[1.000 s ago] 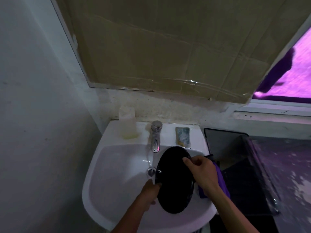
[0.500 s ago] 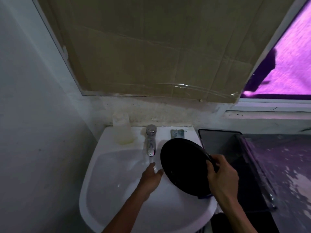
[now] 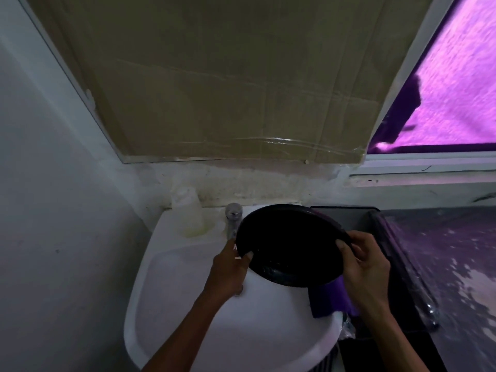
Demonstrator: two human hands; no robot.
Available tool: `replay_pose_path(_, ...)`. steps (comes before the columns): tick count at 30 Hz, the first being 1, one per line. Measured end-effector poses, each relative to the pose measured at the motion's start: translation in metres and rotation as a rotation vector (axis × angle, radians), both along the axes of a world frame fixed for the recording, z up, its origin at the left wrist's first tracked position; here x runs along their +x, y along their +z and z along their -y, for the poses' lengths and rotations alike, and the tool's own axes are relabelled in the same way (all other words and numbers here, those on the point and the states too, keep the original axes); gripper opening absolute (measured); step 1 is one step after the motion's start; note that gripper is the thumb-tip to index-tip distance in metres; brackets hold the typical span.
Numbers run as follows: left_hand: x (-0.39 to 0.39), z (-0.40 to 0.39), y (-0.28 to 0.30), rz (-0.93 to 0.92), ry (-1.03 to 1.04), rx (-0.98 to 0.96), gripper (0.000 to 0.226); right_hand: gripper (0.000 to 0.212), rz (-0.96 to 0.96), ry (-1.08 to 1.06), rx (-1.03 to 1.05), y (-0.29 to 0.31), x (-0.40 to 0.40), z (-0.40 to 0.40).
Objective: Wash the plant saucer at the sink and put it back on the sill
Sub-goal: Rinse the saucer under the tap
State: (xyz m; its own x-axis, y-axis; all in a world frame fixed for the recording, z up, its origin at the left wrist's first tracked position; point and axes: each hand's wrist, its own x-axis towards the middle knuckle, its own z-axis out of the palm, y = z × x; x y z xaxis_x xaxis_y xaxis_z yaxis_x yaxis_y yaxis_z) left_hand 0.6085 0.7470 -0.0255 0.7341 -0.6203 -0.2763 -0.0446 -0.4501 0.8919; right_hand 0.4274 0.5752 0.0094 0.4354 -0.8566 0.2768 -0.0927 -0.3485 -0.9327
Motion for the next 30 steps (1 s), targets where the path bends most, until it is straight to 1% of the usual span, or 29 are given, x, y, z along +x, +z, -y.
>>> replay_pose_path(2,0.005,-0.008,0.01,-0.017,0.029,-0.074,0.023,0.037,0.049,0.043,0.015,0.005,0.006,0.0)
replay_pose_path(4,0.013,-0.016,0.018,-0.075,0.101,-0.172,0.017,0.033,0.099,0.095,0.036,0.01,0.013,-0.002)
replay_pose_path(6,0.022,-0.026,0.025,-0.145,0.188,-0.258,0.017,0.029,0.145,0.14,0.063,0.016,0.022,-0.006)
replay_pose_path(7,0.026,-0.033,0.027,-0.17,0.209,-0.283,0.02,0.026,0.166,0.156,0.073,0.019,0.026,-0.007)
replay_pose_path(9,0.032,-0.046,0.029,-0.21,0.193,-0.309,0.029,0.021,0.202,0.182,0.089,0.023,0.036,-0.011)
replay_pose_path(12,0.033,-0.062,0.03,-0.215,0.179,-0.36,0.024,0.02,0.233,0.196,0.119,0.018,0.055,-0.02)
replay_pose_path(15,0.029,-0.07,0.028,-0.165,0.28,-0.397,0.02,0.02,0.18,0.177,0.206,0.005,0.078,-0.035)
replay_pose_path(18,0.025,-0.074,0.025,-0.158,0.365,-0.421,0.019,0.018,0.135,0.22,0.402,-0.015,0.092,-0.056)
replay_pose_path(20,0.024,-0.077,0.025,-0.16,0.425,-0.442,0.021,0.035,0.117,0.281,0.53,-0.028,0.099,-0.073)
replay_pose_path(21,0.025,-0.079,0.025,-0.148,0.457,-0.447,0.023,0.038,0.115,0.297,0.586,-0.033,0.101,-0.081)
replay_pose_path(22,0.026,-0.082,0.025,-0.135,0.486,-0.449,0.025,0.036,0.109,0.307,0.622,-0.036,0.103,-0.089)
replay_pose_path(25,0.03,-0.092,0.023,-0.141,0.574,-0.453,0.025,0.031,0.029,0.433,0.649,-0.044,0.104,-0.105)
replay_pose_path(28,0.033,-0.104,0.018,-0.164,0.639,-0.442,0.023,0.032,-0.163,0.562,0.634,-0.049,0.101,-0.11)
replay_pose_path(30,0.032,-0.109,0.014,-0.16,0.667,-0.436,0.025,0.036,-0.24,0.604,0.604,-0.052,0.1,-0.106)
